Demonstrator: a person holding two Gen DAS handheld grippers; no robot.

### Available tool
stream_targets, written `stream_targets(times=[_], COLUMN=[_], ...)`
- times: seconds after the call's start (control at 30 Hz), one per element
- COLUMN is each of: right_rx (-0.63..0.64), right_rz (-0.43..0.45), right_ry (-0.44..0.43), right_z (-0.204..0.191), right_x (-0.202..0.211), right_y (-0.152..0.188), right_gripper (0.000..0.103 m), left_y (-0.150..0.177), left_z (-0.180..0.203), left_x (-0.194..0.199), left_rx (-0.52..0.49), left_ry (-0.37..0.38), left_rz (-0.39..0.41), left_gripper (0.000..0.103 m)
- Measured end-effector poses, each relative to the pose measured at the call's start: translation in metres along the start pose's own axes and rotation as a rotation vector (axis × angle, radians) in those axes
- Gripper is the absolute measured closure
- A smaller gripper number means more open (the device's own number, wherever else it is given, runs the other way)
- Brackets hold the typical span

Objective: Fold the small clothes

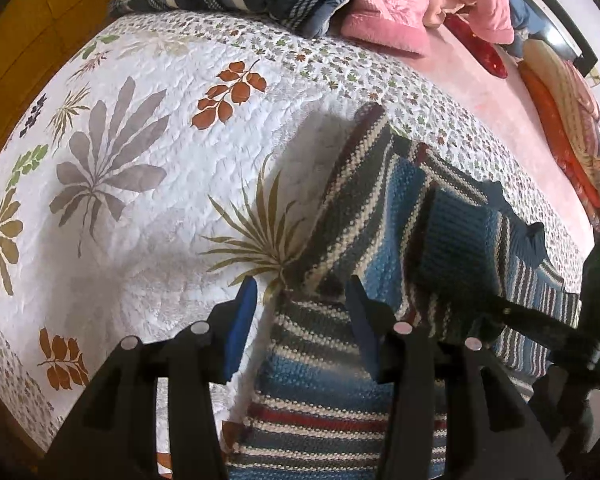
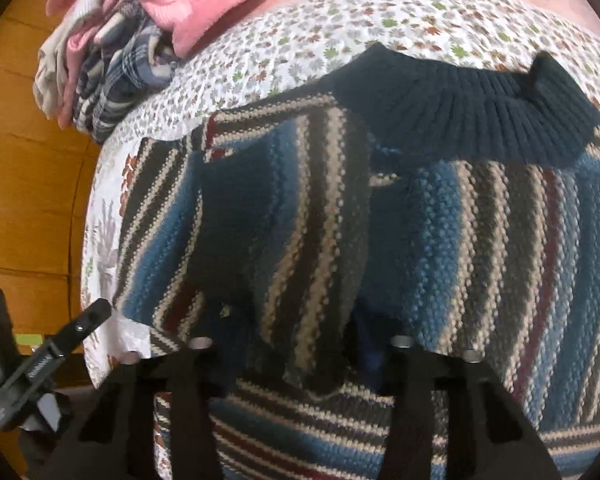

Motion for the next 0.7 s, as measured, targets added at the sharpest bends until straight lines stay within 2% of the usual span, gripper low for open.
stream_targets(times=[0.03,0.1,0.23,0.43,0.57,0.7], right_rx=[0.009,0.028,0.072,0.093,0.042,0.016], right_rz=[0.005,0.017,0.063,0.125,0.097,0.054], right_ry=[-0.002,-0.008,-0.029,0.02,0.066,0.118], right_z=[-0.002,-0.005,-0.009,0.018,0.053,0.076], right_x=[0.002,0.009,0.038,0.082,0.076,0.059], right_y=[-0.001,-0.002,-0.001,-0.002,0.001,0.007], right_gripper=[0.074,0.079,0.081,0.081,0.081,0.071], left_y=[0.0,0.002,0.003,0.013,0.02,0.02], left_z=[-0.001,-0.002,0.0,0.02,0.028,0.029], left_x=[-0.001,-0.002,-0.004,-0.013,-0.019,-0.017], left_rx=[0.0,-0.002,-0.007,-0.123,-0.163,-0.166], left_ry=[-0.002,-0.014,-0.016,-0.056,-0.063,-0.055], left_rz=[-0.001,-0.002,-0.003,0.001,-0.013,-0.015], left_gripper=[0.056,0.056,0.056,0.056,0.056,0.056])
Point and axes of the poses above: each gripper's, at about its wrist camera, not at the fingertips, and x roughly against the way its jaws point, z to its right, y to its underside, the point moved 10 cm from there along -x, roughly the way its jaws point, and after that the axes turned 2 degrees about -y, right-handed, at the moved point
